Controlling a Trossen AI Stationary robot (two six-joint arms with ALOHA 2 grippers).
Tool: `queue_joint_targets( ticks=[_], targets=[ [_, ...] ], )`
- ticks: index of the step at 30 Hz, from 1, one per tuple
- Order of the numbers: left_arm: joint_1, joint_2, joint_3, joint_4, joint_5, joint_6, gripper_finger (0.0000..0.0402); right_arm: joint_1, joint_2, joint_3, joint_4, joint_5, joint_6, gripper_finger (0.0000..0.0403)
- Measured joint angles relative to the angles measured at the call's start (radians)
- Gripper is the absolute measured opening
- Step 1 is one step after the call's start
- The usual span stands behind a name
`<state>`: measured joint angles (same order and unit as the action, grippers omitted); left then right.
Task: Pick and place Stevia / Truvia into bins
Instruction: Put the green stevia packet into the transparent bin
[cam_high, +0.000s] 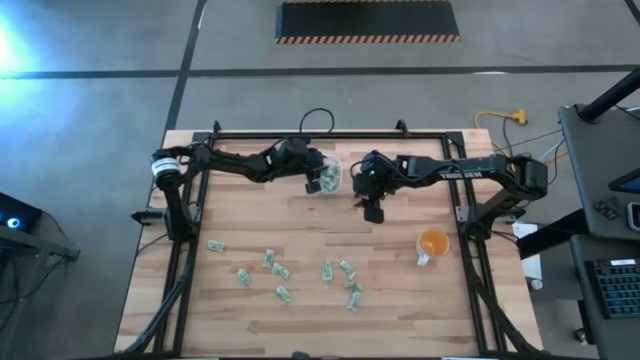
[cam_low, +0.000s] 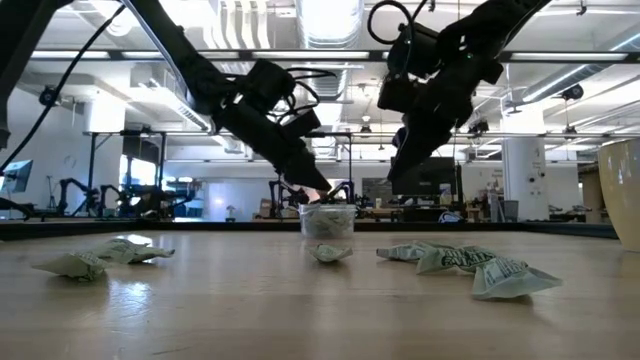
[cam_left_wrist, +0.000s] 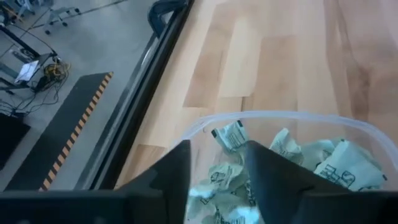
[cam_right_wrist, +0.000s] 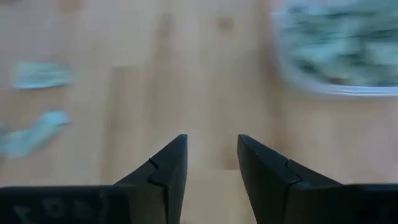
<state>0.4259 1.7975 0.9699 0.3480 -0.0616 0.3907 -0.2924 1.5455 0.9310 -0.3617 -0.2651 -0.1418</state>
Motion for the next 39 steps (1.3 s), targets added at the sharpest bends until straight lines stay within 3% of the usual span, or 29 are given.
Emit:
queue_joint_targets(
  ticks=[5, 12, 17, 26, 30, 39],
  targets=[
    [-0.003, -0.061, -0.002, -0.117, 0.006, -0.045, 0.0187, 0.025, 0.007, -0.029, 0.032, -0.193, -0.004, 0.014],
    [-0.05, -0.211, -0.027, -0.449, 0.024, -0.047, 0.0196, 0.126, 0.026, -0.082, 0.204, -0.218, -0.065, 0.0139],
    [-0.103, -0.308, -0.073, -0.632, 0.038, -0.089, 0.0196, 0.208, 0.025, -0.08, 0.213, -0.219, -0.021, 0.0133],
    [-0.146, -0.456, -0.226, -0.658, 0.041, -0.1, 0.0196, 0.385, 0.025, -0.081, 0.305, -0.201, 0.009, 0.0129],
    [-0.146, -0.516, -0.271, -0.657, 0.034, -0.123, 0.0196, 0.445, 0.038, -0.081, 0.334, -0.101, 0.008, 0.0123],
    [-0.145, -0.576, -0.304, -0.641, 0.035, -0.126, 0.0196, 0.478, 0.16, -0.076, 0.396, -0.048, 0.012, 0.0118]
  ],
)
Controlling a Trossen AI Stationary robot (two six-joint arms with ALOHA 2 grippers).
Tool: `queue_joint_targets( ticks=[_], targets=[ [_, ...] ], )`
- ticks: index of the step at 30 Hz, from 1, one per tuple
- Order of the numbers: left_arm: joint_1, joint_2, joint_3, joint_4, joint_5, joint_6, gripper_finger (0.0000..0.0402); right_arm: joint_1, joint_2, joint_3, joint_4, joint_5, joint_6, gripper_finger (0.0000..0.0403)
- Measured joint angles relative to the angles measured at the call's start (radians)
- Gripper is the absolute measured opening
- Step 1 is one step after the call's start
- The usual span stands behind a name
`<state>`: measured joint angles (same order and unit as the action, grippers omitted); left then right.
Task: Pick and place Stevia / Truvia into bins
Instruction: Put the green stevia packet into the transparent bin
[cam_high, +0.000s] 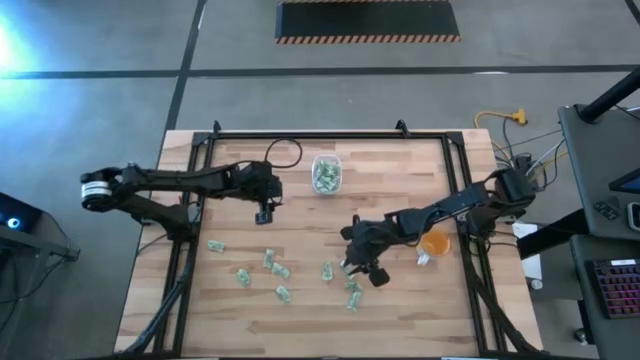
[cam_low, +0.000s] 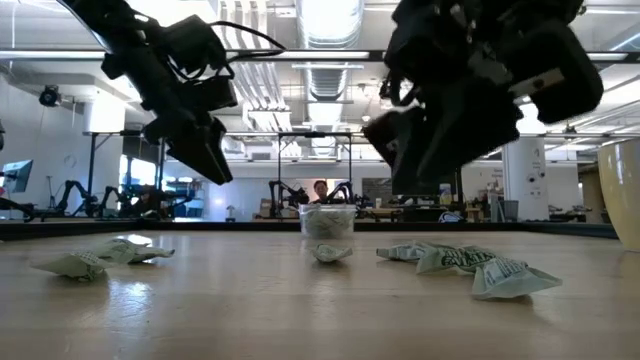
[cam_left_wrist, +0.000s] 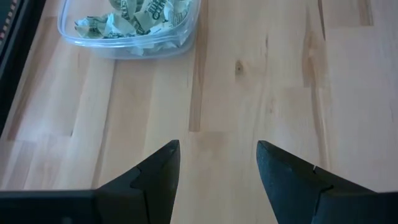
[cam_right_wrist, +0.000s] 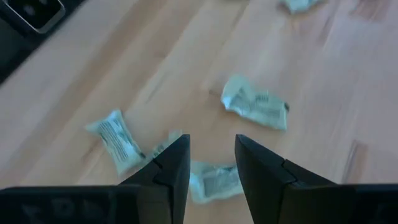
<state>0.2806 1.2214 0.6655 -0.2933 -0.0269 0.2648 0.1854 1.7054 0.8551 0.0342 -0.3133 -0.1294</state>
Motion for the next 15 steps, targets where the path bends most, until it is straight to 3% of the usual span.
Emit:
queue_joint_targets(
  ticks=[9, 15],
  targets=[
    [0.0, -0.001, -0.005, 0.003, 0.0, 0.0, 0.0196, -0.002, 0.033, 0.002, -0.016, 0.007, 0.014, 0.0107],
    [0.0, -0.001, -0.005, 0.005, 0.0, 0.0, 0.0196, -0.003, 0.035, 0.001, -0.02, 0.085, 0.026, 0.01]
  ],
)
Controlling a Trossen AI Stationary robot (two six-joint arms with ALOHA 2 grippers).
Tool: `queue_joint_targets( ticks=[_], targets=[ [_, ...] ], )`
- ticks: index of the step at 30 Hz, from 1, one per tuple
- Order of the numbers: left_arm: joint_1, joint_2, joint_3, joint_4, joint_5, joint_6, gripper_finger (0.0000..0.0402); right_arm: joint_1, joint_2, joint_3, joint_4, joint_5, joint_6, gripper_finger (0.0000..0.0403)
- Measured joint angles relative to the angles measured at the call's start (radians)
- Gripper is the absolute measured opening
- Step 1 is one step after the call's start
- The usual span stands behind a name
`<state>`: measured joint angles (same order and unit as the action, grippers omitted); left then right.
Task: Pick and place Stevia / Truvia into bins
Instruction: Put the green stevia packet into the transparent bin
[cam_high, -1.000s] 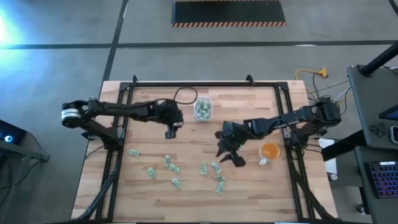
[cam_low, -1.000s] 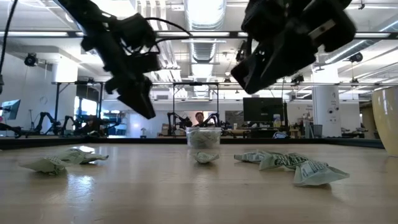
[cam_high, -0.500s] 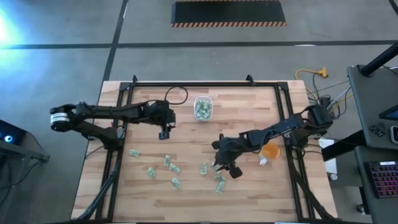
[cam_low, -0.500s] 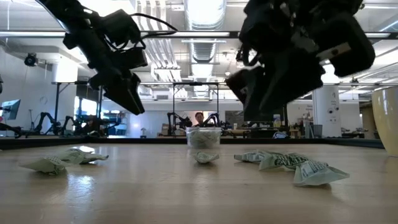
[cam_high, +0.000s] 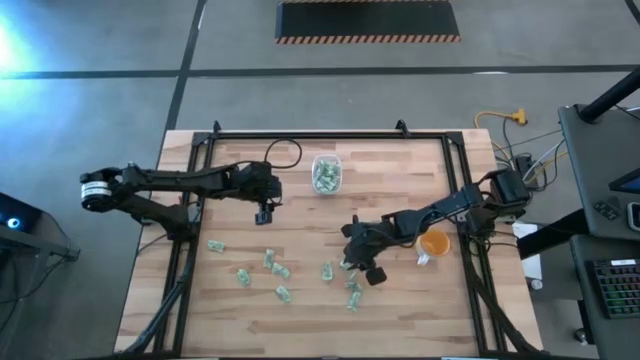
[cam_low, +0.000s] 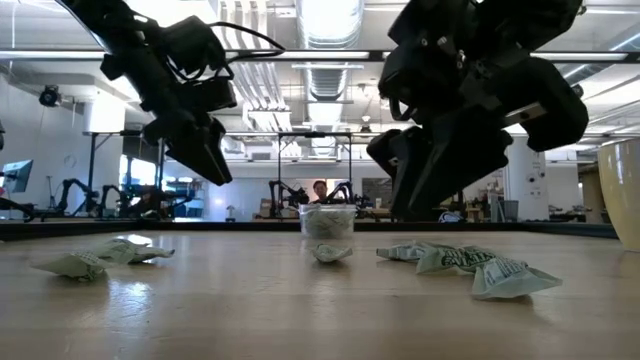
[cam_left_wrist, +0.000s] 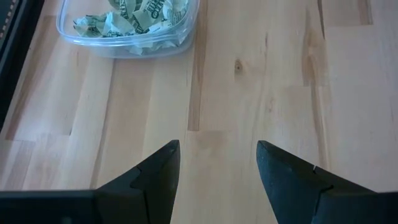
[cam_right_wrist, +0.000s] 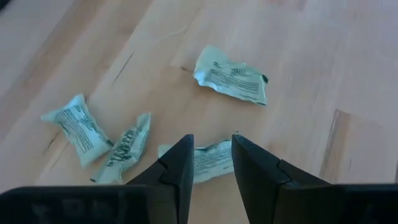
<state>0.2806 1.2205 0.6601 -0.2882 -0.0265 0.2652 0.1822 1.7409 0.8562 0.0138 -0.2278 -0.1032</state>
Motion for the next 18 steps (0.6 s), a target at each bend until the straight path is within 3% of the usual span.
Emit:
queue_joint_targets(
  ticks=[18],
  targets=[
    [0.0, 0.002, 0.0, 0.013, 0.001, 0.001, 0.0196, 0.001, 0.055, -0.024, 0.033, 0.029, 0.078, 0.0135]
  ],
)
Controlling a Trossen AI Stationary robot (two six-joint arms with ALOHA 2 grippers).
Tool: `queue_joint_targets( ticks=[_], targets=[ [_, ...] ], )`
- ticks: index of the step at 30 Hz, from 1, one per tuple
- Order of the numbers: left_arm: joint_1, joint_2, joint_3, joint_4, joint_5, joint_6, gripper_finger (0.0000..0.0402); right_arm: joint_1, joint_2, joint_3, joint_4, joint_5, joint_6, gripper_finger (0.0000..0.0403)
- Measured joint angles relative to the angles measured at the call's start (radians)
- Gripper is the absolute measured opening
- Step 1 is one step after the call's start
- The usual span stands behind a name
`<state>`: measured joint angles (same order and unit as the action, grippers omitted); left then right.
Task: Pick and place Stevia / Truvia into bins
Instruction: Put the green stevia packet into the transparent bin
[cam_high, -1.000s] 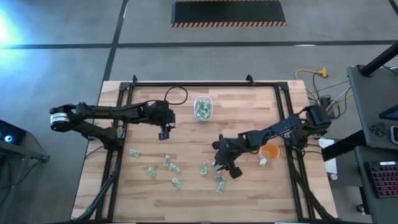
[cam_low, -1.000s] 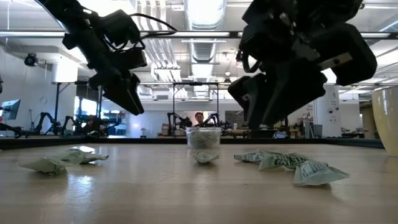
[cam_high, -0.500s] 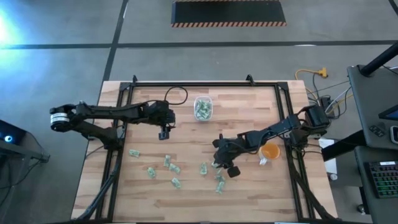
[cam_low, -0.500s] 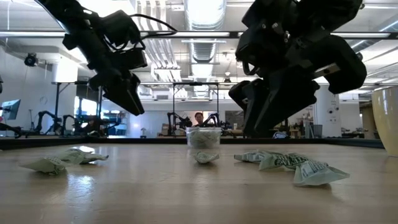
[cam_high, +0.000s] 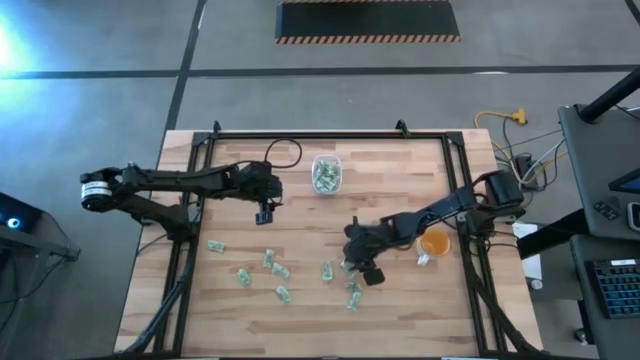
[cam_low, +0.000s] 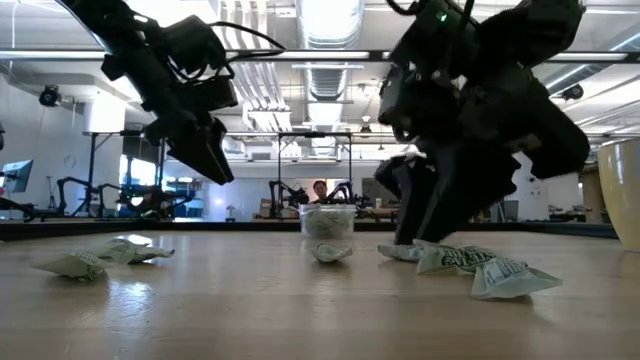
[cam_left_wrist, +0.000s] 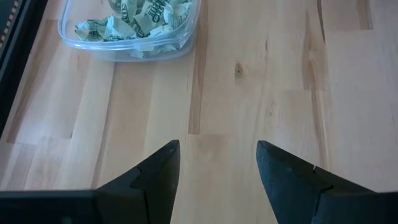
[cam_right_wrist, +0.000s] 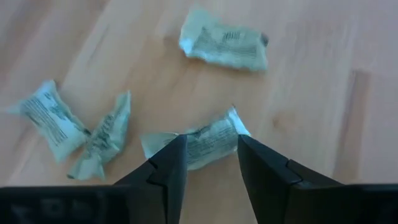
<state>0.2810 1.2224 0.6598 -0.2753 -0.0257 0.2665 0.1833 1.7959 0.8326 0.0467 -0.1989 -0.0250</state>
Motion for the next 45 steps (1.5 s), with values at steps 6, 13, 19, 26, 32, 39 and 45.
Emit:
queue_joint_targets(
  ticks=[6, 13, 19, 26, 32, 39, 45],
  targets=[
    [0.0, 0.0, -0.004, 0.005, 0.0, 0.001, 0.0196, 0.0, 0.035, 0.011, 0.003, -0.004, 0.0, 0.015],
    [0.0, 0.0, -0.006, 0.006, 0.0, 0.001, 0.0196, 0.0, 0.027, 0.011, -0.005, -0.001, -0.001, 0.014],
    [0.0, 0.001, -0.006, 0.006, 0.0, 0.001, 0.0196, -0.002, 0.026, 0.01, -0.007, 0.004, -0.015, 0.0094],
    [0.0, 0.001, -0.007, 0.009, 0.0, 0.001, 0.0196, -0.001, 0.024, 0.009, -0.009, 0.011, -0.052, 0.0048],
    [0.0, 0.001, -0.007, 0.018, 0.0, 0.001, 0.0196, -0.002, 0.013, 0.025, -0.022, 0.082, -0.127, 0.0034],
    [0.0, 0.001, -0.01, 0.024, 0.0, 0.002, 0.0196, -0.024, -0.01, 0.092, -0.014, 0.385, -0.294, 0.0033],
    [0.0, 0.001, -0.011, 0.024, 0.0, 0.002, 0.0196, -0.135, -0.01, 0.158, -0.004, 0.636, -0.383, 0.0033]
  ],
)
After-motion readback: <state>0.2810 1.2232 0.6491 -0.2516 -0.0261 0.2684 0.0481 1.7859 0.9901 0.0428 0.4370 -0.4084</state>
